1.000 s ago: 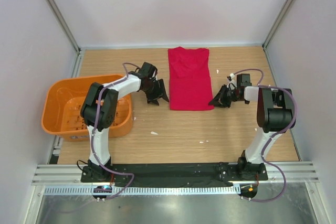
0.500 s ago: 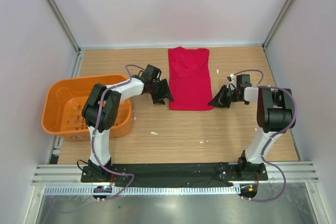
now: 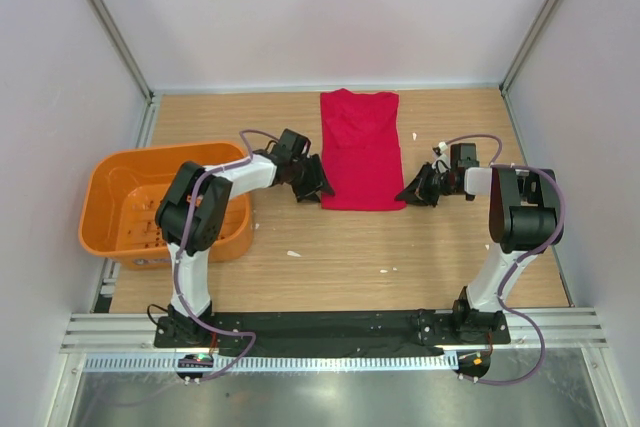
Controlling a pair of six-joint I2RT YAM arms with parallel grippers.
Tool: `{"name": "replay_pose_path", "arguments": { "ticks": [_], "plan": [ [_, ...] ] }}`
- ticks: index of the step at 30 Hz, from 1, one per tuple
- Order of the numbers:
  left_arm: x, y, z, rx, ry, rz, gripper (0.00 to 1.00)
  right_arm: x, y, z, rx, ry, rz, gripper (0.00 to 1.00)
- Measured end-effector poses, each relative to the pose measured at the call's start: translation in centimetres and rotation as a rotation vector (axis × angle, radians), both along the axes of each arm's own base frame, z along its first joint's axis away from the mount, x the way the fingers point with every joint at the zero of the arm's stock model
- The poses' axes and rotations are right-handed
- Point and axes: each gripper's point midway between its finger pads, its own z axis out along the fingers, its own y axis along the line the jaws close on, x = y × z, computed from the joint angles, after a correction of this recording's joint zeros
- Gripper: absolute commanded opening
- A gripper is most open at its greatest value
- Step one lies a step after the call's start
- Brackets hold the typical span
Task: Fold and stack the t-shirts
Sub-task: Fold the tshirt
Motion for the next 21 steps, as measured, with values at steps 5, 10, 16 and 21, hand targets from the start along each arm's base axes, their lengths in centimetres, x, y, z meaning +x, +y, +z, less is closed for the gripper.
{"name": "replay_pose_path", "arguments": {
  "ticks": [5,10,16,21],
  "plan": [
    [0.02,-0.30,0.03,-0.017,0.000,0.008,0.51,-0.02,0.04,0.00,0.003,-0.002,-0.001,0.01],
    [0.22,-0.65,-0.11,-0.029,0.001,0.006,0.47,-0.05,0.12,0.00,0.010,-0.003,-0.005,0.01],
    [0.52,-1.02,-0.35,-0.045,0.001,0.011,0.30,-0.15,0.31,0.00,0.027,-0.002,-0.011,0.01],
    [0.73,-0.97,-0.97,-0.035,-0.004,0.010,0.02,-0.31,0.63,-0.01,0.041,0.003,-0.013,0.01]
  ]
}}
